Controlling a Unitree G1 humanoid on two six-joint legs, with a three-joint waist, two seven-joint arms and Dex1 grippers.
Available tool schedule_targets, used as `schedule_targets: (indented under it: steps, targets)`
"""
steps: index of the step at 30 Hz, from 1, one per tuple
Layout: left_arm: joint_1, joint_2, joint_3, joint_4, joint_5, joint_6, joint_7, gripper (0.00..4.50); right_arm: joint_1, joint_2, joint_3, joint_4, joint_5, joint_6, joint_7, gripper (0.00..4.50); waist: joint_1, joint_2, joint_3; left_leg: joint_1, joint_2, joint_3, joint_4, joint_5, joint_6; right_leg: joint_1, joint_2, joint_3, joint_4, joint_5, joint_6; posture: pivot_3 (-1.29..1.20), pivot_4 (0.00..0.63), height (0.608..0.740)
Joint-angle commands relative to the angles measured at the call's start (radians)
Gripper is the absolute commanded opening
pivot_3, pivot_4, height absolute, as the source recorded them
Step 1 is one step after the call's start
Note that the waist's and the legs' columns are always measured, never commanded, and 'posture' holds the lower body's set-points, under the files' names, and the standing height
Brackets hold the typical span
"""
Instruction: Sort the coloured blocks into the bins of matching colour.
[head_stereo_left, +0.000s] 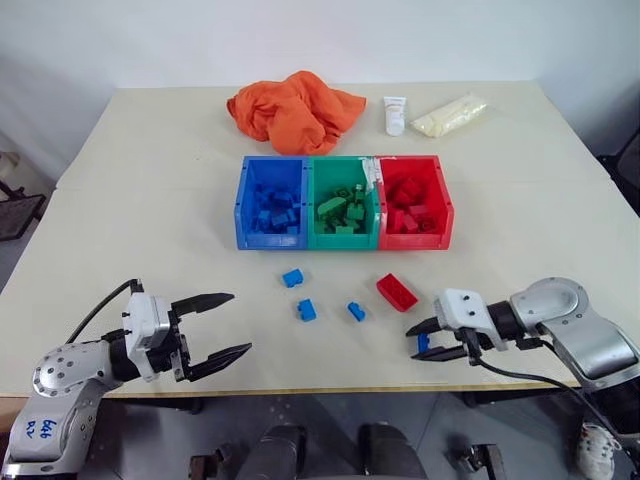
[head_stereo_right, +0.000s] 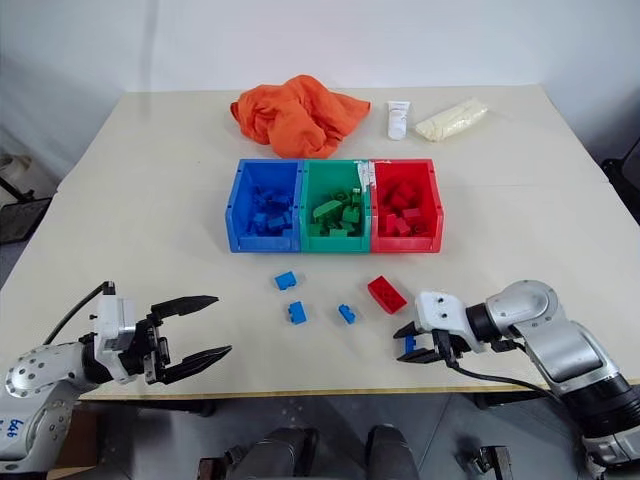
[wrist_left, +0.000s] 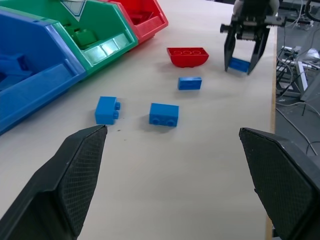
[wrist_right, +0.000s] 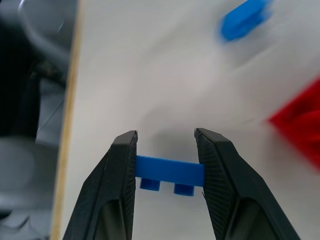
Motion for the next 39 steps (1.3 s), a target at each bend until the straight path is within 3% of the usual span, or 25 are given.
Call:
schedule_targets:
  steps: [1,5,10,16,26,30,35,39]
  targets:
    - [-0.053,-0.003,-0.011,0.049,0.018,-0.037,-0.010,4.50,-0.126,0.044,-0.089,-0.016,0.055,0.093,-0.090,1.41,-0.001,0.000,0.000,0.000,0.000,0.000,0.000,0.000,0.000,0.000,0.000,0.000,0.000,0.000,0.000,0.00,0.150,0.740]
    - [-0.127,-0.015,-0.031,0.116,0.037,-0.068,-0.013,4.50,-0.293,0.130,-0.085,0.080,0.026,0.120,-0.168,1.41,0.001,0.000,0.000,0.000,0.003,0.000,0.000,0.000,-0.001,0.000,0.003,0.000,0.000,0.001,-0.001,0.00,0.150,0.740]
    - [-0.182,-0.025,-0.051,0.161,0.055,-0.091,-0.015,4.50,-0.500,0.336,-0.045,0.295,-0.052,-0.004,-0.283,1.41,-0.017,0.000,0.000,-0.001,0.005,0.001,0.000,-0.002,-0.003,-0.004,0.005,0.000,0.005,0.001,-0.002,0.00,0.150,0.740]
    - [-0.233,-0.050,-0.078,0.190,0.074,-0.116,-0.002,4.50,-0.642,0.608,0.008,0.546,-0.128,-0.179,-0.394,1.41,-0.048,0.000,0.000,-0.001,0.009,0.000,0.000,-0.003,-0.006,-0.007,0.008,0.000,0.011,0.002,-0.003,0.00,0.150,0.740]
    - [-0.242,-0.069,-0.085,0.189,0.087,-0.134,0.019,4.50,-0.852,0.875,-0.011,0.961,-0.179,-0.415,-0.520,1.41,-0.080,0.000,0.000,-0.001,0.009,0.002,0.000,-0.003,-0.008,-0.015,0.009,-0.001,0.024,0.002,-0.003,0.00,0.150,0.740]
    - [-0.247,-0.072,-0.083,0.196,0.093,-0.142,0.029,4.50,-0.972,0.983,-0.033,1.180,-0.212,-0.486,-0.617,2.64,-0.102,0.000,0.000,-0.001,0.012,0.002,-0.001,-0.003,-0.010,-0.016,0.010,0.000,0.025,0.002,-0.004,0.00,0.150,0.740]
    - [-0.258,-0.071,-0.081,0.211,0.096,-0.150,0.036,4.50,-1.033,1.010,-0.056,1.282,-0.236,-0.566,-0.676,4.29,-0.103,0.000,0.000,-0.001,0.012,0.000,-0.001,-0.003,-0.011,-0.016,0.011,0.000,0.026,0.002,-0.005,0.00,0.150,0.740]
    - [-0.262,-0.070,-0.079,0.213,0.096,-0.150,0.040,4.50,-1.019,0.989,-0.076,1.263,-0.233,-0.616,-0.623,4.46,-0.105,0.000,0.000,-0.001,0.012,0.000,-0.001,-0.003,-0.011,-0.016,0.011,0.000,0.026,0.003,-0.006,0.00,0.150,0.740]
